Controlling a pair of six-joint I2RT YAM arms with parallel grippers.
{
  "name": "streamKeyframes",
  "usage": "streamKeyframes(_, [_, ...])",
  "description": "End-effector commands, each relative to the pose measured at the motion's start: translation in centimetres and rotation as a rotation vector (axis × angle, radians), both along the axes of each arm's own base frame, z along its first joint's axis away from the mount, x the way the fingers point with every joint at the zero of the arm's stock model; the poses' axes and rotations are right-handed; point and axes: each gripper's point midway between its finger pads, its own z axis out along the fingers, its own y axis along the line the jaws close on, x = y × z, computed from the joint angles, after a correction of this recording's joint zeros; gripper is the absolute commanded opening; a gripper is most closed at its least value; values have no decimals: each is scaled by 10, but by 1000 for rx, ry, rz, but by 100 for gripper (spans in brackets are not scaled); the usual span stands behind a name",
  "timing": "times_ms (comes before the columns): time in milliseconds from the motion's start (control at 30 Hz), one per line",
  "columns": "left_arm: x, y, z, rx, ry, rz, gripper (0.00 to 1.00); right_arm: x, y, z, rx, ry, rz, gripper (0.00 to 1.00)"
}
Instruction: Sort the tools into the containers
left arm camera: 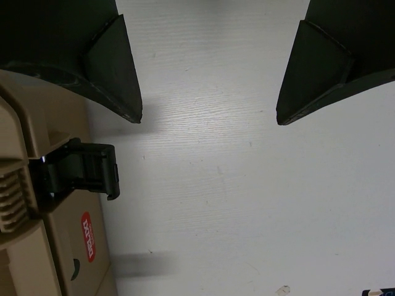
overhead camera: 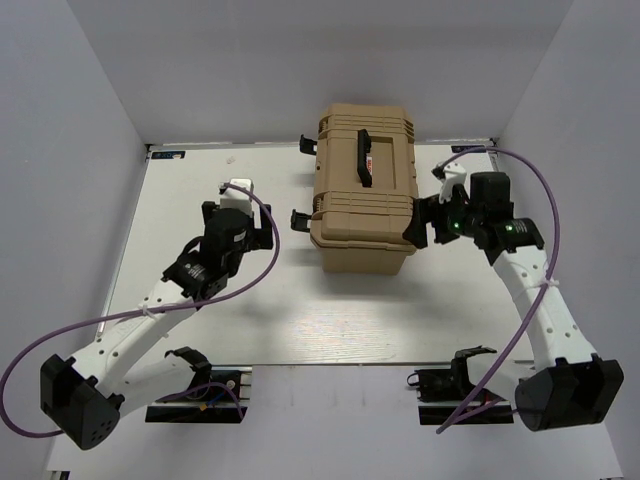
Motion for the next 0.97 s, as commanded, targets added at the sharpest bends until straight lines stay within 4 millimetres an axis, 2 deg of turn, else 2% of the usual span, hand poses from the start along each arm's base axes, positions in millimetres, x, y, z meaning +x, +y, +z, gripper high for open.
streamKeyframes(0, [-6, -5, 9, -16, -37, -67, 100, -1, -15, 8, -35, -99, -71, 90])
streamKeyframes(33, [-8, -6, 12, -24, -43, -76, 100, -5, -16, -3, -36, -77, -78, 90])
streamKeyframes(133, [-9, -7, 7, -21, -34, -84, 100, -15, -17, -8, 2, -84, -119, 90])
streamKeyframes(167, [-9, -8, 7, -24, -32, -93, 100, -17, -20, -25, -4, -64, -138, 90])
streamKeyframes(200, [-9, -8, 7, -24, -32, -93, 100, -20, -21, -19, 15, -98, -154, 90])
streamKeyframes(233, [-9, -10, 7, -27, -30, -101, 100, -21, -21, -22, 32, -81, -178, 90])
streamKeyframes(367, [-9, -12, 6, -17, -21, -113, 100, -28, -36, -50, -4, -44, -260, 90])
streamKeyframes(500, [-11, -13, 9, -25, -27, -123, 100, -41, -32, -63, 4, -29, -196, 90])
streamKeyframes(667, [-12, -13, 12, -15, -36, -138, 100, -48, -33, -71, -17, -48, -124, 90])
streamKeyframes(933, [-14, -15, 14, -26, -40, -155, 100, -56, -32, -67, 40, -67, -98, 90])
